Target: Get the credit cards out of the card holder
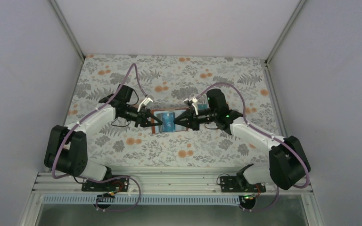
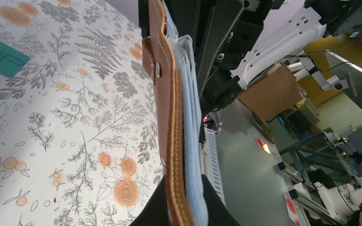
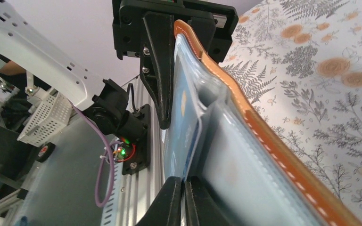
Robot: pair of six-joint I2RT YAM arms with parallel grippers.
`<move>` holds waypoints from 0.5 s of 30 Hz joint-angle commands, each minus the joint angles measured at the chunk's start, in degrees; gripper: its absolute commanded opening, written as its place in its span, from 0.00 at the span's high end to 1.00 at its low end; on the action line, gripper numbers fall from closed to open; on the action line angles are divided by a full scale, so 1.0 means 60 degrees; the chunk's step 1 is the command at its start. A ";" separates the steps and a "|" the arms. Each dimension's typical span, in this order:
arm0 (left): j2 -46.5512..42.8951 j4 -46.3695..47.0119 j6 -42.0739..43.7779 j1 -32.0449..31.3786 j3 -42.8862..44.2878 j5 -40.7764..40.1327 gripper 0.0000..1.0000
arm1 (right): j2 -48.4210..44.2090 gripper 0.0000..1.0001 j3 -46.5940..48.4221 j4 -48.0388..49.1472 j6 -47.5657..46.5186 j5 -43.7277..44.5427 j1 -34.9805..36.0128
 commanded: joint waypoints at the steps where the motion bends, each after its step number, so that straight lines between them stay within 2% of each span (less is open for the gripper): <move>1: -0.0181 -0.0002 0.0501 -0.0028 0.0314 0.0660 0.98 | -0.0117 0.96 -0.0039 0.0093 -0.0126 -0.0240 -0.0077; 8: -0.0183 0.0010 0.0506 -0.0024 0.0302 0.0649 0.98 | -0.0525 0.96 -0.0191 -0.0280 -0.0335 0.0006 -0.0488; 15: -0.0174 0.0054 0.0476 -0.0023 0.0286 0.0617 0.98 | -0.0501 0.96 -0.0115 -0.0427 -0.0377 -0.0491 -0.0597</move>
